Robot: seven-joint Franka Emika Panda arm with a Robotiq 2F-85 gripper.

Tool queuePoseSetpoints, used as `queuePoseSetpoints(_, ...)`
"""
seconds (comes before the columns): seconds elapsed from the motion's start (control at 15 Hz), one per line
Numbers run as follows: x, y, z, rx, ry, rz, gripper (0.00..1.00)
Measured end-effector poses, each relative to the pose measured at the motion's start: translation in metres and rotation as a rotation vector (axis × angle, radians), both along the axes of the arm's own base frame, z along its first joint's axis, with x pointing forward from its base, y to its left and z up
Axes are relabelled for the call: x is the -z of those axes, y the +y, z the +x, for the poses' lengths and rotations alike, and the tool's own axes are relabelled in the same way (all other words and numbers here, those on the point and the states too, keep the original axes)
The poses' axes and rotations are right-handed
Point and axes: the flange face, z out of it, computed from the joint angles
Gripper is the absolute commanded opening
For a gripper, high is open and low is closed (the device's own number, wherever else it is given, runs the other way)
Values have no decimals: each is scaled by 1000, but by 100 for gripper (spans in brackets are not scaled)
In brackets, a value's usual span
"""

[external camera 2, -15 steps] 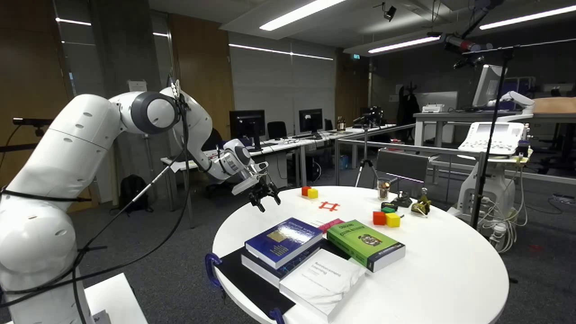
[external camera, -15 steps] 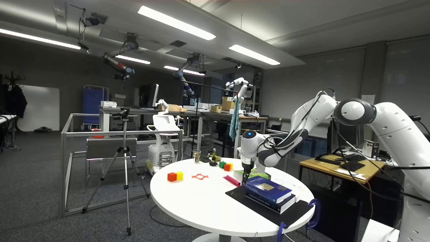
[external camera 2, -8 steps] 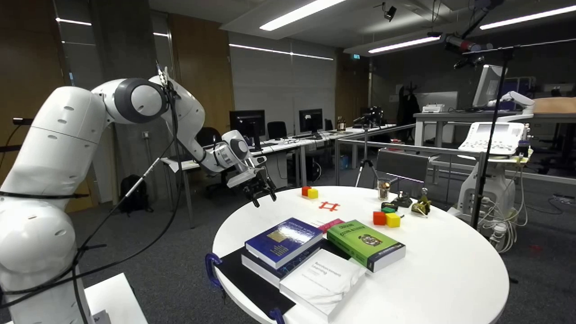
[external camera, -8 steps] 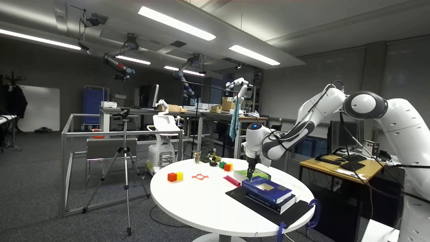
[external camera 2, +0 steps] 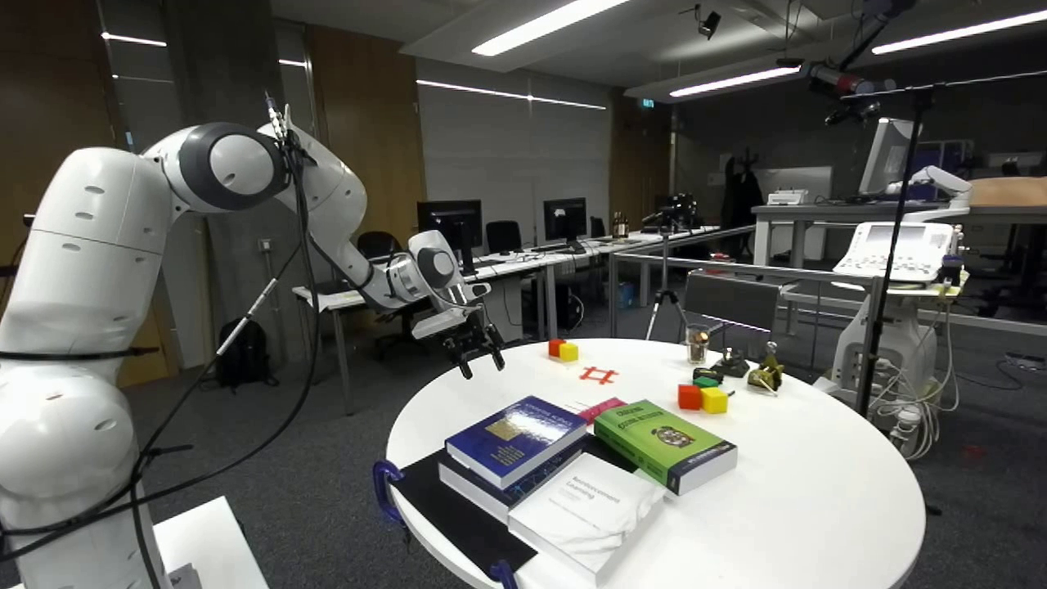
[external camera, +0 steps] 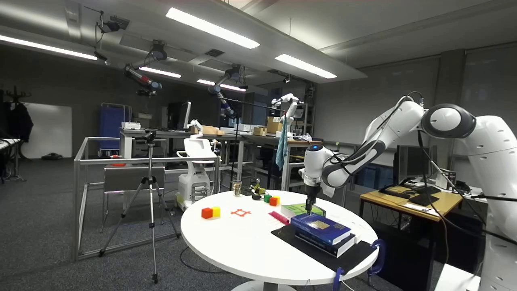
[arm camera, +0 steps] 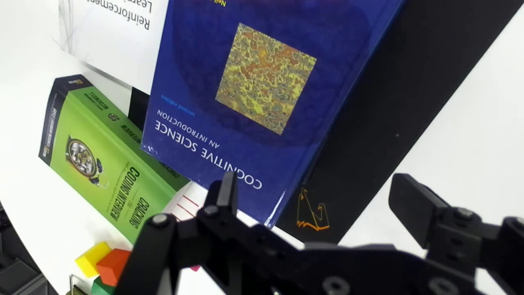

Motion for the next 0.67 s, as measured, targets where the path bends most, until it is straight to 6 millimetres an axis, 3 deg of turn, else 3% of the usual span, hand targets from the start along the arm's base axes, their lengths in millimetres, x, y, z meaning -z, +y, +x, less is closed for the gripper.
queuePoseSetpoints(0.67, 7, -62, -13, 66, 40, 35, 100)
